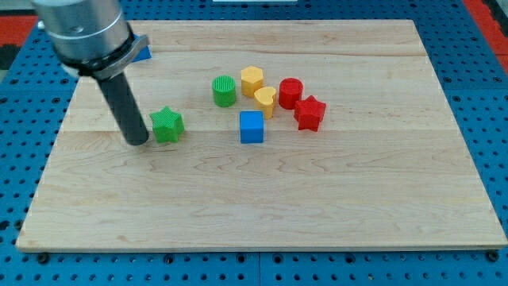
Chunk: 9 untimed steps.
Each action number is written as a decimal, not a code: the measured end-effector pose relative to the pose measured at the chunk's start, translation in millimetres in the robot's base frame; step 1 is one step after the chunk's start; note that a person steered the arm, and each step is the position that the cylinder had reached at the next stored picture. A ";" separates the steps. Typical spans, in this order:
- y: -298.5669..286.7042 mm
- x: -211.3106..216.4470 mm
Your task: Slide the blue triangle to above the green circle
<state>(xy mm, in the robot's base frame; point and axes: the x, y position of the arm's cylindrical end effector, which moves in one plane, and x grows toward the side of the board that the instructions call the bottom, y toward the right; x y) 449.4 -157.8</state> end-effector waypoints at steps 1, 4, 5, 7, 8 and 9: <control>47.9 -12.4; -26.6 -43.4; -104.8 -86.9; -79.8 -177.6; -35.8 -181.8; -7.3 -192.3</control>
<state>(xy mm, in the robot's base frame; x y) 257.0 -165.1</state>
